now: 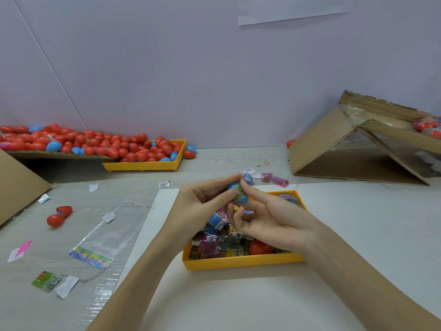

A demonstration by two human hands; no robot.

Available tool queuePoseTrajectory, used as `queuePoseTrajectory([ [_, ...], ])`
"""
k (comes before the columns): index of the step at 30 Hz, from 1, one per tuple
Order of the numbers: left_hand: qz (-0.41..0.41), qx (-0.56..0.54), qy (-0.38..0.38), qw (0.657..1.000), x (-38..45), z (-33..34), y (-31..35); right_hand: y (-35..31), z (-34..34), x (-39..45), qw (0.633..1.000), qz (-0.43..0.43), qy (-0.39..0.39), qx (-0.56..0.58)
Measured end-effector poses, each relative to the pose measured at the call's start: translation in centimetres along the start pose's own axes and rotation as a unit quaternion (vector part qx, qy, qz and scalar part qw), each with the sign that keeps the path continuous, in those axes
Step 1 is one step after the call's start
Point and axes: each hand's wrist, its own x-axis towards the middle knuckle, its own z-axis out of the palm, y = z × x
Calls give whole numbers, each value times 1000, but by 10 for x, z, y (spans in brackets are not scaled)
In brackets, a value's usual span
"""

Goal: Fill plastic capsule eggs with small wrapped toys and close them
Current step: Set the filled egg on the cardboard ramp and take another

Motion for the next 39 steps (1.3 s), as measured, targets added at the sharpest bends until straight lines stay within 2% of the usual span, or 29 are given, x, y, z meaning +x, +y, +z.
queuePoseTrajectory([
  [5,-46,-72,1,996,-1,2,-2,-5,-5,0,994,-57,-1,-96],
  [9,-52,-105,18,993,-1,7,-2,-8,-9,1,980,-89,-8,-178],
  [15,-64,-160,0,985,-2,10,-2,-16,-12,-2,978,-78,-17,-191],
  [17,-54,-147,-1,988,-2,14,-2,-20,-13,-6,966,-94,-1,-240],
  [19,-36,-115,33,992,-1,12,-2,-28,-12,-9,957,-138,10,-254],
  [21,-20,-94,79,992,1,5,-2,-47,-6,-13,960,-211,4,-187],
  [23,-14,-98,102,990,2,-3,0,-77,0,-22,955,-295,-18,-36],
  [25,-12,-98,112,989,3,-6,1,-113,4,-34,919,-382,-40,94],
  [27,-11,-81,107,991,3,-6,1,-141,7,-41,888,-437,-42,137],
  [28,-13,-71,99,992,3,-5,1,-148,7,-40,885,-446,-27,132],
  [31,-24,-48,77,996,4,-2,0,-133,-5,-27,896,-441,39,-11],
  [34,-35,-26,69,997,4,-4,-2,-88,-31,-14,893,-394,37,-214],
  [37,-45,32,94,994,3,-6,-6,-54,-44,-11,849,-370,66,-370],
  [39,-32,111,136,984,2,-6,-8,-42,-43,-8,799,-373,112,-459],
])
